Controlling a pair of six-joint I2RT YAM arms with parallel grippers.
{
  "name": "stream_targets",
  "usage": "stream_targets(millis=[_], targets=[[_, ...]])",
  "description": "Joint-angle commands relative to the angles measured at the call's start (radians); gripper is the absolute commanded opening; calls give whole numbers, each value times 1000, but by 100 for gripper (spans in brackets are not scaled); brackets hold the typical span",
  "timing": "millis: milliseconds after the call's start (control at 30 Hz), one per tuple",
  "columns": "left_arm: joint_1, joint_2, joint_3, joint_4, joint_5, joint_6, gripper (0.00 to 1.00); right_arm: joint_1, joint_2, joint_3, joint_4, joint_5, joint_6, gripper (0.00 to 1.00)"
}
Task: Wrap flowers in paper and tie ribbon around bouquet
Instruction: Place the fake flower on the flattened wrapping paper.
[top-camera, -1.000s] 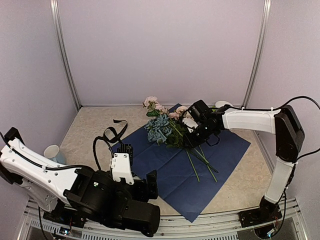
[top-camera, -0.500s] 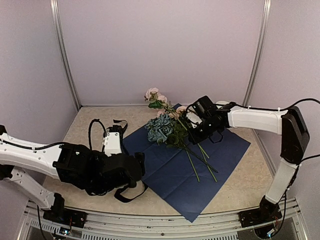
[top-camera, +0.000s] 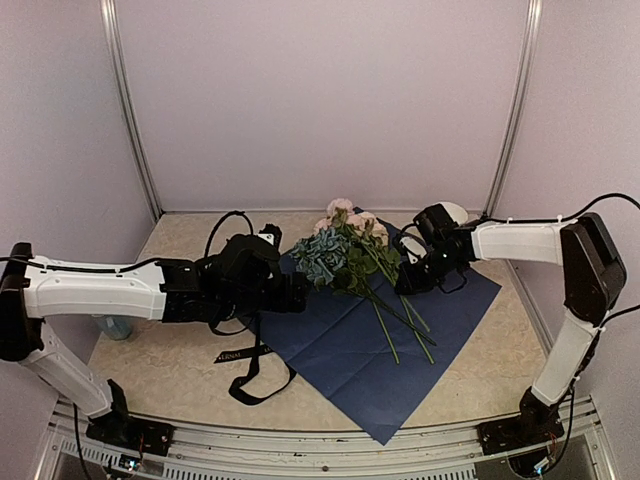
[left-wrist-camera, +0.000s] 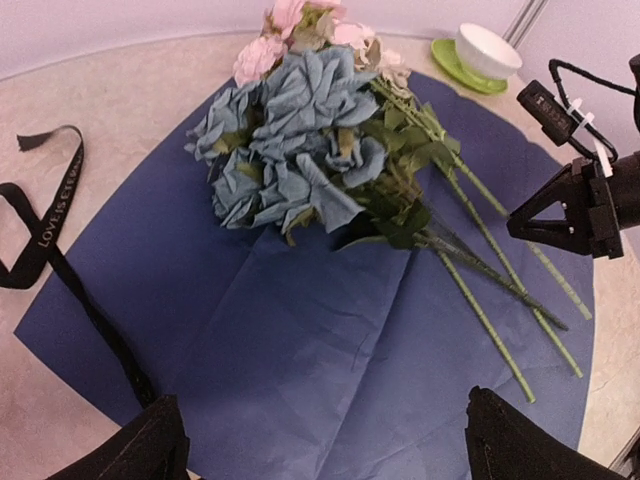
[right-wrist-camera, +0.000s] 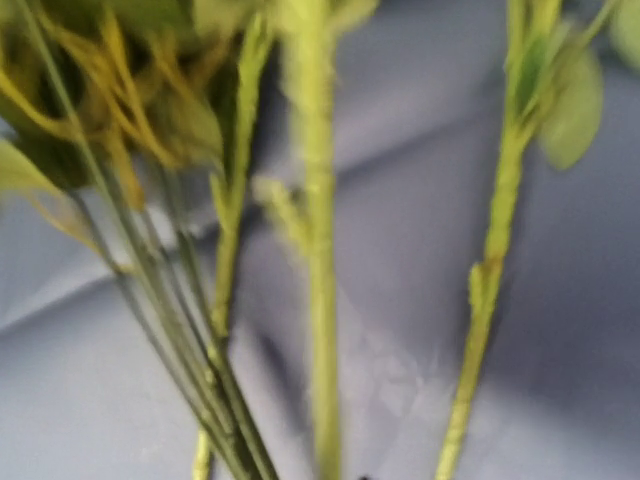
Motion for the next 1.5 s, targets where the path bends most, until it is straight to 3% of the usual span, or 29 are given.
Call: stream_targets(millis=[0, 200, 300, 500, 633, 833, 1467], targets=[[45, 69, -59, 92, 151, 40, 93, 4, 45, -38, 39, -45, 22, 25], [46, 161, -89, 128, 148, 37, 93, 19, 8, -28, -41, 56, -5, 51], [46, 200, -90, 118, 140, 16, 92, 18, -4, -43, -68, 85, -30, 59], [47, 236, -139, 120, 132, -15, 87, 20, 25, -131, -52, 0, -26, 59], [46, 292, -158, 160, 163, -15, 87, 48, -12, -159, -21, -33, -6, 51], [33, 373, -151, 189, 185, -11, 84, 110, -25, -162, 17, -103, 45, 49], [29, 351, -168, 194, 164, 21, 84, 207, -85, -230, 212, -183, 282, 49]])
